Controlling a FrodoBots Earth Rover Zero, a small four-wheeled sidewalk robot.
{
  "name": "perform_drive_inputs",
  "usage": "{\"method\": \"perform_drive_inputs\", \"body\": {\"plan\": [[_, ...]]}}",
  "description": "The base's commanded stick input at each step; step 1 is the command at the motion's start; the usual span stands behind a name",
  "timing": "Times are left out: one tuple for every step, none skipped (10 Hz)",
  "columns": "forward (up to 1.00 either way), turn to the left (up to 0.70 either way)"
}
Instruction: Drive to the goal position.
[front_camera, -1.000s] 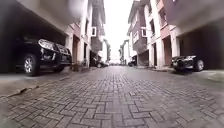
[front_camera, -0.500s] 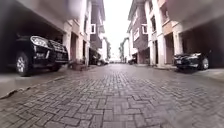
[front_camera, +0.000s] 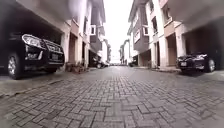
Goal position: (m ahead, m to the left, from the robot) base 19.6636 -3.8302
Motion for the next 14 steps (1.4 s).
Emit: {"method": "perform_drive_inputs", "body": {"plan": [[0.85, 0.0], [0.85, 0.0], [0.85, -0.03], [0.85, -0.24], [0.85, -0.34], [0.85, -0.34], [0.85, -0.14], [0.85, 0.0], [0.85, 0.0], [0.85, 0.0], [0.85, 0.0], [0.85, 0.0], [0.85, 0.0], [0.85, 0.0]]}}
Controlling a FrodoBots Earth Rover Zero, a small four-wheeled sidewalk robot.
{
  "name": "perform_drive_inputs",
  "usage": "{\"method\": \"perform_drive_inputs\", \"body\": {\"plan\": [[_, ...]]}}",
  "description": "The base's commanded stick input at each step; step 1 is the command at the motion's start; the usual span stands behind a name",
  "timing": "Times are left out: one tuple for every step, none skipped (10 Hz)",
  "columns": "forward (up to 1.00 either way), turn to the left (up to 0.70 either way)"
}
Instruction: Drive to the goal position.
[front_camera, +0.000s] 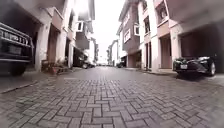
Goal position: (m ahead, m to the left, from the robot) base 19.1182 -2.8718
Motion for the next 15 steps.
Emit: {"method": "perform_drive_inputs", "body": {"plan": [[0.85, 0.0], [0.85, 0.0], [0.85, 0.0], [0.85, 0.0], [0.85, 0.0], [0.85, 0.0], [0.85, 0.0], [0.85, 0.0], [0.85, 0.0], [0.85, 0.0], [0.85, 0.0], [0.85, 0.0], [0.85, 0.0], [0.85, 0.0], [0.85, 0.0]]}}
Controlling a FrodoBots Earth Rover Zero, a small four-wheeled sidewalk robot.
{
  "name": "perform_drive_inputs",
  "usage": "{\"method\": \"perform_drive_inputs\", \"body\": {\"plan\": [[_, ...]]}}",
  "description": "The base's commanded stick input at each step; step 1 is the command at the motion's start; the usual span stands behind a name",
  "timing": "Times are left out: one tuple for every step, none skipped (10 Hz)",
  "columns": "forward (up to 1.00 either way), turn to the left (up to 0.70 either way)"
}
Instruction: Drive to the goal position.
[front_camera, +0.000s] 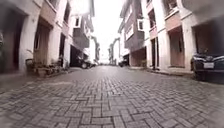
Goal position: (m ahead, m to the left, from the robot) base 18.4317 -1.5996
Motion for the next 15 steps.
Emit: {"method": "perform_drive_inputs", "body": {"plan": [[0.85, 0.0], [0.85, 0.0], [0.85, 0.0], [0.85, 0.0], [0.85, 0.0], [0.85, 0.0], [0.85, 0.0], [0.85, 0.0], [0.85, 0.0], [0.85, 0.0], [0.85, 0.0], [0.85, 0.0], [0.85, 0.0], [0.85, 0.0], [0.85, 0.0]]}}
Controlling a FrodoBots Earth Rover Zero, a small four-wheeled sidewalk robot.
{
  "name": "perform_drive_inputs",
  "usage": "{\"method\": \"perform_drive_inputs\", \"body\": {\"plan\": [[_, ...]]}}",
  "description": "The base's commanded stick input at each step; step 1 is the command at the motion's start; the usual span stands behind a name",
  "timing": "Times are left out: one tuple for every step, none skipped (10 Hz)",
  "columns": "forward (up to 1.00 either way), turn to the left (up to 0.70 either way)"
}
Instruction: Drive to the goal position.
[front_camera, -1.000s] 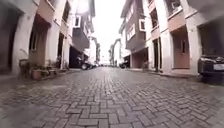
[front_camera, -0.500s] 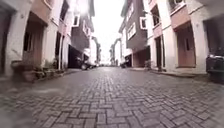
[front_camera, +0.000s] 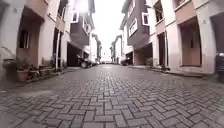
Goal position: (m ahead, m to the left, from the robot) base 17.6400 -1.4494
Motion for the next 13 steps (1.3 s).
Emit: {"method": "perform_drive_inputs", "body": {"plan": [[0.85, 0.0], [0.85, 0.0], [0.85, 0.0], [0.85, 0.0], [0.85, 0.0], [0.85, 0.0], [0.85, 0.0], [0.85, 0.0], [0.85, 0.0], [0.85, 0.0], [0.85, 0.0], [0.85, 0.0], [0.85, 0.0]]}}
